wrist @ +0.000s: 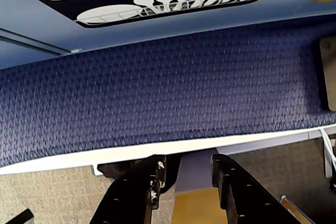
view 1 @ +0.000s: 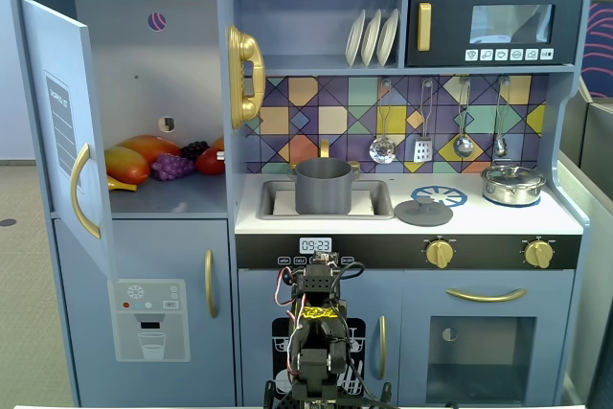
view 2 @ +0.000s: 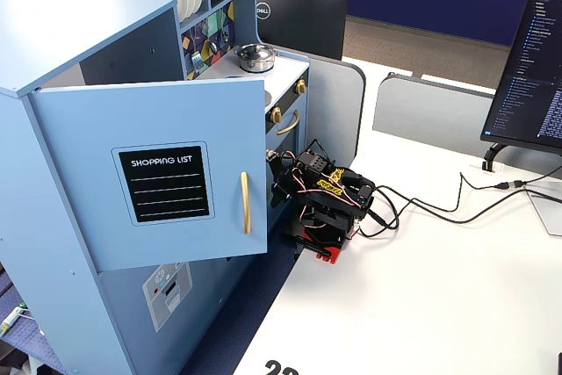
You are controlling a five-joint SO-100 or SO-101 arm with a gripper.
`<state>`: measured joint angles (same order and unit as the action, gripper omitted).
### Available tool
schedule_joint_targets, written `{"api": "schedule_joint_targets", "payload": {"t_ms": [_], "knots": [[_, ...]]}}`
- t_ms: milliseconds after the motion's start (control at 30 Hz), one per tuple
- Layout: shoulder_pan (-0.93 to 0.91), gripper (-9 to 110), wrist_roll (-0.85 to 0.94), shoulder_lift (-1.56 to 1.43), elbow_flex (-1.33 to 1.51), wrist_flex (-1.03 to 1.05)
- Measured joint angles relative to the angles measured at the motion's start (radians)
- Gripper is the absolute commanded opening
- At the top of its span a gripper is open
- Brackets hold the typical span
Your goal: Pick up the green pineapple from the left cabinet and place it in the gray recipient
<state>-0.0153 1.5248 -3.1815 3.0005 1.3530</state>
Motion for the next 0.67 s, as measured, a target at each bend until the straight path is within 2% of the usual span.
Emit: {"api": "schedule_joint_targets", "payload": {"t_ms": [667], "knots": [[0.031, 5, 0.000, -0.002, 0.000, 0.002]]}}
